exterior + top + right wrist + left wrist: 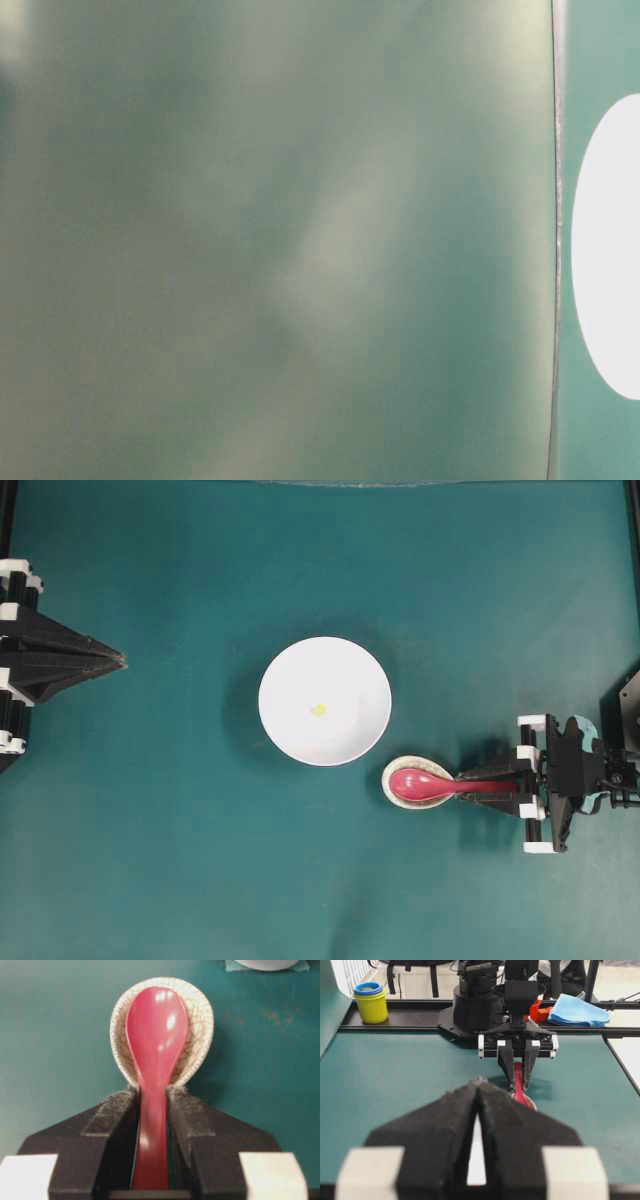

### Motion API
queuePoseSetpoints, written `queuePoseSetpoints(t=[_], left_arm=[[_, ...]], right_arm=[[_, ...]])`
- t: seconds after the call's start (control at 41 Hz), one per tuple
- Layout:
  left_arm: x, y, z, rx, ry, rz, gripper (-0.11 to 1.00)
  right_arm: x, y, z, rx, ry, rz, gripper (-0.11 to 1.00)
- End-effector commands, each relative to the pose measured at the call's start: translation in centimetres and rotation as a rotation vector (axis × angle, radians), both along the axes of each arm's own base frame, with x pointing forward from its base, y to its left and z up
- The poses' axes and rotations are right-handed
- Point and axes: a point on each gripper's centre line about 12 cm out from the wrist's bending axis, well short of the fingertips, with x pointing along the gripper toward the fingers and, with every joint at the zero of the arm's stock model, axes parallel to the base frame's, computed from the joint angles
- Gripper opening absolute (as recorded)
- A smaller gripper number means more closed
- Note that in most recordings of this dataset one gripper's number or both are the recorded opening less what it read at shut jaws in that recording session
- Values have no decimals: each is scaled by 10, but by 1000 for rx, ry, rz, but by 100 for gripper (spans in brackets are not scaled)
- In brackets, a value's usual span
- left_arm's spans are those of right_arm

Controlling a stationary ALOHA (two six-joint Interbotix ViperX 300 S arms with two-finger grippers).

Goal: Scoop the yellow hexagonal prism block from the bowl with a spoon using the right arm.
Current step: 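Lift the red spoon out of the spoon rest with the right gripper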

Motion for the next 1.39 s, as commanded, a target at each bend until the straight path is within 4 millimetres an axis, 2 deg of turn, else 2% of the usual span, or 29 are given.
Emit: queuePoseSetpoints(t=[0.0, 0.244, 0.561, 0.975, 1.365], left_arm=[[3, 0, 7, -2, -14, 0, 4], [2, 0, 6, 0, -12, 0, 4], [3, 0, 7, -5, -14, -1, 4], [3, 0, 8, -5, -17, -1, 4], [2, 0, 8, -6, -18, 0, 4]], right_arm=[[4, 4, 13, 31, -51, 3, 25], [5, 0, 33, 93, -73, -7, 25], [11, -5, 64, 86, -78, 14, 25], [19, -35, 114, 31, -48, 29, 25], [11, -52, 138, 6, 9, 79, 25]])
